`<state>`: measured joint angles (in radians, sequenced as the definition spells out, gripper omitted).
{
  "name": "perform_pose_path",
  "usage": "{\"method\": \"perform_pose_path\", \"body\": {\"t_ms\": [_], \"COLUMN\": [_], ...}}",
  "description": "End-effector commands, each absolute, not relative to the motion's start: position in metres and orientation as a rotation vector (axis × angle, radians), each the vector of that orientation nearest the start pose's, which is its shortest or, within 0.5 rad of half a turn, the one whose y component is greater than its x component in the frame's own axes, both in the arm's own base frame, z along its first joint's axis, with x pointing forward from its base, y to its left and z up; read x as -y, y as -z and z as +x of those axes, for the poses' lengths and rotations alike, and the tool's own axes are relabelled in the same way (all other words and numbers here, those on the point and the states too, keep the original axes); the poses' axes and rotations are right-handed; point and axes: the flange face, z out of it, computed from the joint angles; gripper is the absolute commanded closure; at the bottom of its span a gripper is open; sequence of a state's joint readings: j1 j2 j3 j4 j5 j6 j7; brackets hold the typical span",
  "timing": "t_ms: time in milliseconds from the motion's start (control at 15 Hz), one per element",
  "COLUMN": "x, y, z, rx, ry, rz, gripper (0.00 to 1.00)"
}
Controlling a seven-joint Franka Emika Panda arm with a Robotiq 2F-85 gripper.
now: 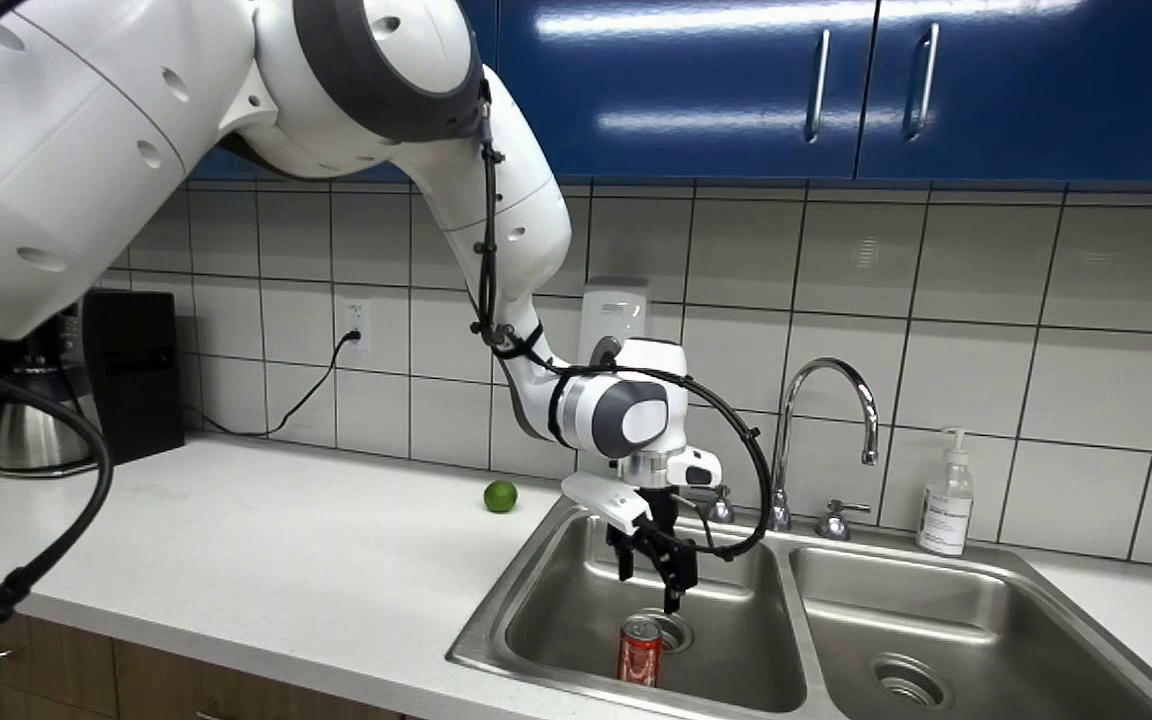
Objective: Remove the red can from the sink and put it on the counter
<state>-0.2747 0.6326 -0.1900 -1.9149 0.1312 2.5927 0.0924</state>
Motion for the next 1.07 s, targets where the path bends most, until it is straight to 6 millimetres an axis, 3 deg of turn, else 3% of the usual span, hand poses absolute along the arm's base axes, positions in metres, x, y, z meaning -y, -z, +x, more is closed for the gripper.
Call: {"method": "perform_pose_path", "body": {"t_ms": [0,1000], "x": [0.285,0.28], "y": [-0.157,-0.118], "z": [0.576,0.58], "rx": [-0.934,-0.916], "ry": [0.035,-0.119], "rz": [-3.016,-3.02], "gripper": [0.0,0.0]}}
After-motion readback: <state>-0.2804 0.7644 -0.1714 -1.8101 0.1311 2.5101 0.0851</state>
